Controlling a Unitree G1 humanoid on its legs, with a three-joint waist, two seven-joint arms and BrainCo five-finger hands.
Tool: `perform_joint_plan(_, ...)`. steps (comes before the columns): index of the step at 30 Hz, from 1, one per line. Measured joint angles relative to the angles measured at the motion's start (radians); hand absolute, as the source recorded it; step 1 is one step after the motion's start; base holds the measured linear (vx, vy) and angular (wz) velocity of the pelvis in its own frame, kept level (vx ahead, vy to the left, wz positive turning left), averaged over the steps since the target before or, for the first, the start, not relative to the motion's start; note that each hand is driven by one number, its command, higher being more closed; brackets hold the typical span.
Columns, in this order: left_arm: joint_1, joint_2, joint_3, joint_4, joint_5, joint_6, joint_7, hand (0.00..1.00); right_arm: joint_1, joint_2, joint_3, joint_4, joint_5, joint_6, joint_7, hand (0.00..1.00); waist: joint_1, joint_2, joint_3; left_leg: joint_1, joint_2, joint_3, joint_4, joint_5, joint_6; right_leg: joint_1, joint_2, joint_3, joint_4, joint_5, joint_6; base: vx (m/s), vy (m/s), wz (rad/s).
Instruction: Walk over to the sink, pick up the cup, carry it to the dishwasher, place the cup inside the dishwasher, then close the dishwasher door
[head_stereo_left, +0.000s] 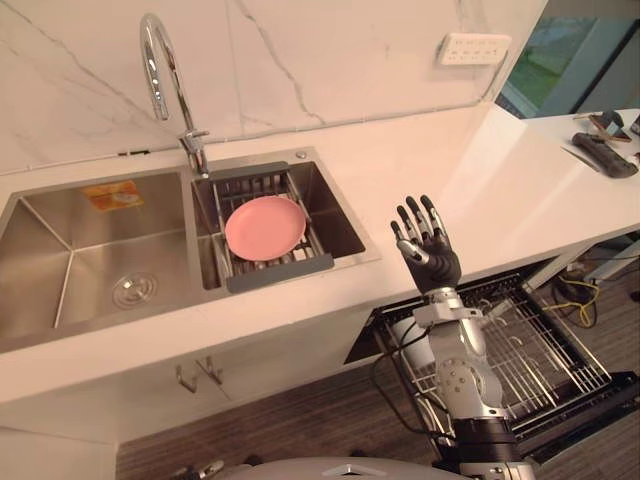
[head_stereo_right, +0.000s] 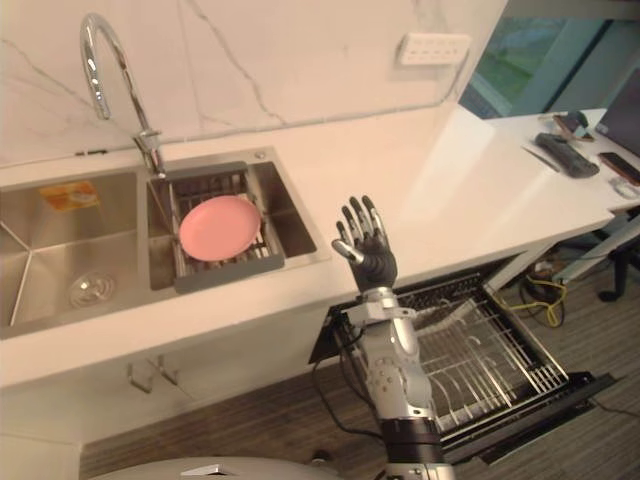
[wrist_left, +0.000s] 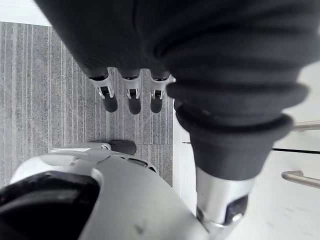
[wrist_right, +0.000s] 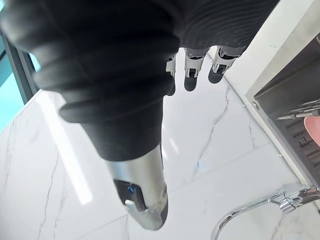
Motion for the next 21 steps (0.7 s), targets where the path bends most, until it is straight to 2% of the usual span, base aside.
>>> perform_joint_plan(6, 0.000, 0.000, 0.000, 0.001, 0.000, 0.000, 0.000, 0.00, 0.000, -0.001, -0.001, 0.000, 0.000, -0.002, -0.004, 0.00, 0.000, 0.002, 0.001, -0.002, 0.000, -0.004, 0.000, 0.003, 0.002, 0.000, 0.000, -0.005, 0.000, 0.001, -0.001, 0.00, 0.000, 0.01)
perform_joint_plan(10, -0.008, -0.003, 0.000, 0.001, 0.001, 0.012, -0.013, 0.00, 0.000, -0.002, -0.023, -0.001, -0.004, -0.031, -0.061, 0.00, 0.000, 0.012, 0.008, -0.004, 0.001, -0.006, 0.000, 0.007, 0.001, 0.000, 0.000, -0.007, 0.000, 0.002, -0.002, 0.00, 0.000, 0.02)
perform_joint_plan(16, -0.054, -0.003, -0.002, 0.039, -0.031, 0.081, -0.057, 0.00, 0.003, -0.025, -0.212, -0.022, -0.039, -0.068, -0.178, 0.00, -0.016, 0.024, 0.023, -0.010, 0.007, -0.006, 0.001, 0.007, 0.000, -0.006, -0.001, -0.002, 0.000, 0.004, -0.005, 0.00, 0.000, 0.00)
perform_joint_plan(19, -0.062, -0.001, -0.002, 0.057, -0.044, 0.081, -0.080, 0.00, 0.004, -0.035, -0.260, -0.078, -0.050, -0.081, -0.205, 0.00, -0.024, 0.023, 0.030, -0.008, 0.009, -0.003, 0.001, 0.005, -0.002, -0.006, 0.002, 0.001, 0.000, 0.002, -0.008, 0.00, 0.000, -0.03)
perform_joint_plan(21, -0.061, 0.002, -0.003, 0.058, -0.081, 0.081, -0.078, 0.00, 0.001, -0.062, -0.256, -0.088, -0.080, -0.087, -0.208, 0.00, -0.019, 0.021, 0.030, -0.003, 0.008, -0.002, 0.001, 0.003, -0.004, -0.002, 0.001, 0.000, 0.001, 0.001, -0.005, 0.00, 0.000, 0.00)
